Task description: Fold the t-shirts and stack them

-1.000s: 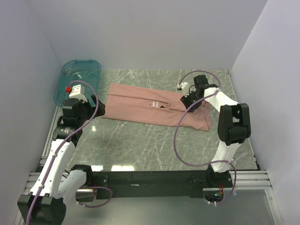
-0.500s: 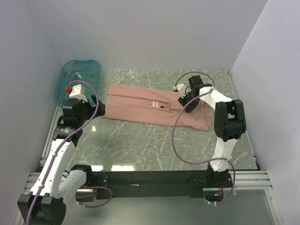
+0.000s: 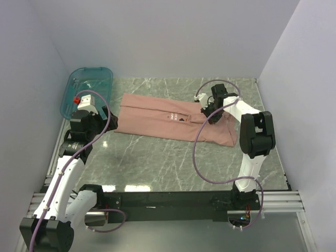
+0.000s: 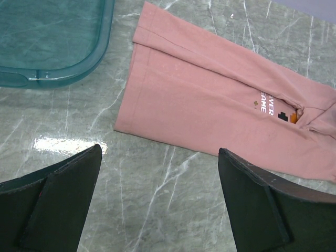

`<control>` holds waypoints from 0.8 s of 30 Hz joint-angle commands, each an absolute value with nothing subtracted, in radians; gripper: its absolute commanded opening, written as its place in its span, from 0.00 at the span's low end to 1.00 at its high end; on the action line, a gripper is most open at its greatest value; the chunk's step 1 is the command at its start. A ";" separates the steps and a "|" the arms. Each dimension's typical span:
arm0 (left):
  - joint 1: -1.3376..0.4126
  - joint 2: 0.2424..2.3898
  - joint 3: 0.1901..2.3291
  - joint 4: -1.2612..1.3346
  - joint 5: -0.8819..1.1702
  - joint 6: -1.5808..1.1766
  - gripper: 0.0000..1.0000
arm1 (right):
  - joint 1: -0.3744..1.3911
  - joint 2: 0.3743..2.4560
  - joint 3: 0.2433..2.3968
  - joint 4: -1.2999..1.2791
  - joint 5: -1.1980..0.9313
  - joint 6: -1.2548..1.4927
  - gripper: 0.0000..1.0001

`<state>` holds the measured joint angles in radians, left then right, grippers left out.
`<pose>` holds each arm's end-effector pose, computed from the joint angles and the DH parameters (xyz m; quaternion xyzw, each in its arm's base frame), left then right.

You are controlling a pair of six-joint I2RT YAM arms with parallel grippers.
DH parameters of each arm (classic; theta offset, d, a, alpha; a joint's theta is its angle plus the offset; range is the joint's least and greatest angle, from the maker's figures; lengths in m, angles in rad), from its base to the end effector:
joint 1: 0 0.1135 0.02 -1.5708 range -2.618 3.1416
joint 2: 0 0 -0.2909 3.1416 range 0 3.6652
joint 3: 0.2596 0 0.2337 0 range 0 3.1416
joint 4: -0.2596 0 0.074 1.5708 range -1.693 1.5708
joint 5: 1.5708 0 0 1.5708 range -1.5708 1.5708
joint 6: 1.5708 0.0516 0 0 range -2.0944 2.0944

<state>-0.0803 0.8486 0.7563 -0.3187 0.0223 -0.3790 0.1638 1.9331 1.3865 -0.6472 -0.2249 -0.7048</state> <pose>0.1726 -0.0150 0.3205 -0.1184 0.8281 -0.1338 0.5314 0.3859 0.0754 0.2038 -0.4298 0.8766 0.0565 0.2089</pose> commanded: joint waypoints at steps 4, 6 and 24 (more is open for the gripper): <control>-0.083 0.848 0.769 -0.281 0.035 -0.365 0.98 | 0.173 1.934 1.489 -0.675 -0.238 -0.721 0.00; -0.083 0.850 0.769 -0.281 0.035 -0.365 0.98 | 0.175 1.940 1.526 -0.689 -0.235 -0.723 0.00; -0.084 0.868 0.772 -0.282 0.025 -0.364 0.98 | 0.241 2.077 1.759 -0.698 -0.178 -0.709 0.00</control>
